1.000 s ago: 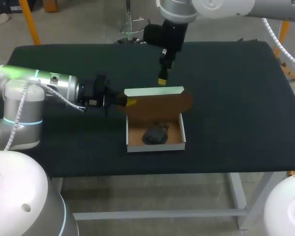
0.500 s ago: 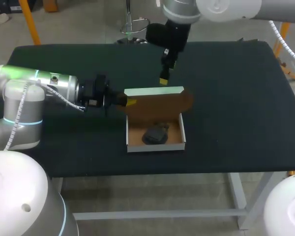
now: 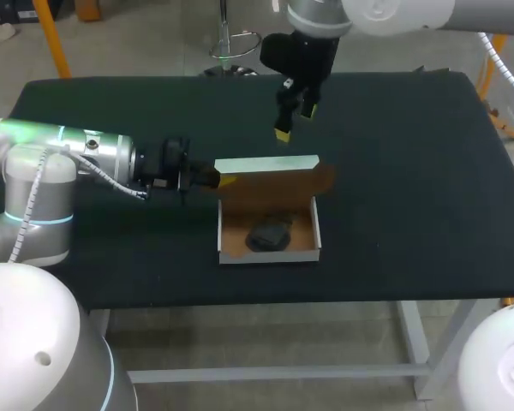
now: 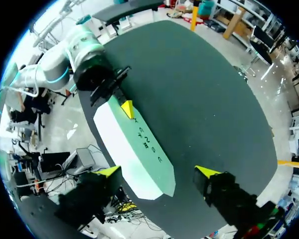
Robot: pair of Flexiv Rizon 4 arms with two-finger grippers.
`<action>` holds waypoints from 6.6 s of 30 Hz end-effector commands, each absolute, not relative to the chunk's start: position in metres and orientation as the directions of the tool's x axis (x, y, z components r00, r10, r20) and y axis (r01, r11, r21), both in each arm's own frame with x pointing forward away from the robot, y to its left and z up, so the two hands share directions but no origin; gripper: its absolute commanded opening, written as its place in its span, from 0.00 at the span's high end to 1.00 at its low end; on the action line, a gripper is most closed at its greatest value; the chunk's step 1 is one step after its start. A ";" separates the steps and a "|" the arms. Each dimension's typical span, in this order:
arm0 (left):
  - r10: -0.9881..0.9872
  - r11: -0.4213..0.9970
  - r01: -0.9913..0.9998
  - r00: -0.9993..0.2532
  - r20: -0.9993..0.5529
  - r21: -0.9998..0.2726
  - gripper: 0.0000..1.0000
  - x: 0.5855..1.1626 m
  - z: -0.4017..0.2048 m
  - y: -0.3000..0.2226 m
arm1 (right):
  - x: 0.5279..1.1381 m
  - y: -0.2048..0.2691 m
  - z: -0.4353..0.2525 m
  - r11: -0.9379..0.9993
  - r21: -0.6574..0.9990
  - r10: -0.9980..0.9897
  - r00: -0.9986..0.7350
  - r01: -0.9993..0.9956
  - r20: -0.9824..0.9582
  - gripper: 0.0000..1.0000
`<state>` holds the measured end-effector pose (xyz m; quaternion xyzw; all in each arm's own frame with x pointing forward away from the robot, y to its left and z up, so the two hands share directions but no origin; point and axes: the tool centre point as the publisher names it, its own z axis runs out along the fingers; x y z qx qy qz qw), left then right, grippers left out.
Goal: Assemble the packaging by folding the flat box into shape, placing the metal phone stand inside, and closing the box properly
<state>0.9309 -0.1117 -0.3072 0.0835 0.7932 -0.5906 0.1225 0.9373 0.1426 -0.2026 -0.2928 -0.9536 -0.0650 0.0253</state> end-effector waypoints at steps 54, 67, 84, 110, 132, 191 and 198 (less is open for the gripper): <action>0.008 0.300 0.636 -0.747 -0.664 -0.711 1.00 0.905 -0.319 -0.114 | 0.908 0.096 -0.222 0.270 -0.155 0.909 -0.198 0.950 0.367 0.00; 0.027 0.309 0.686 -0.698 -0.715 -0.659 1.00 0.898 -0.322 -0.115 | 0.901 0.093 -0.232 0.116 -0.213 0.926 -0.028 0.970 0.376 0.00; 0.056 0.297 0.729 -0.658 -0.751 -0.617 1.00 0.900 -0.326 -0.117 | 0.891 0.096 -0.259 -0.098 -0.508 0.919 0.274 0.856 0.285 0.00; 0.078 0.265 0.768 -0.620 -0.781 -0.583 1.00 0.896 -0.334 -0.115 | 0.870 0.098 -0.301 0.130 -0.501 0.916 0.090 0.856 0.392 0.51; 0.077 0.257 0.773 -0.615 -0.785 -0.580 1.00 0.892 -0.339 -0.114 | 0.861 0.103 -0.326 0.173 -0.500 0.918 0.044 0.849 0.393 0.53; 0.096 0.737 0.338 -0.909 -0.405 -0.586 0.00 0.868 -0.282 -0.014 | 0.853 0.101 -0.337 0.143 -0.462 0.916 0.060 0.876 0.396 0.53; 0.012 0.874 0.181 -0.936 -0.352 -0.450 0.00 0.876 -0.281 -0.012 | 0.852 0.099 -0.342 0.139 -0.464 0.916 0.065 0.875 0.396 0.52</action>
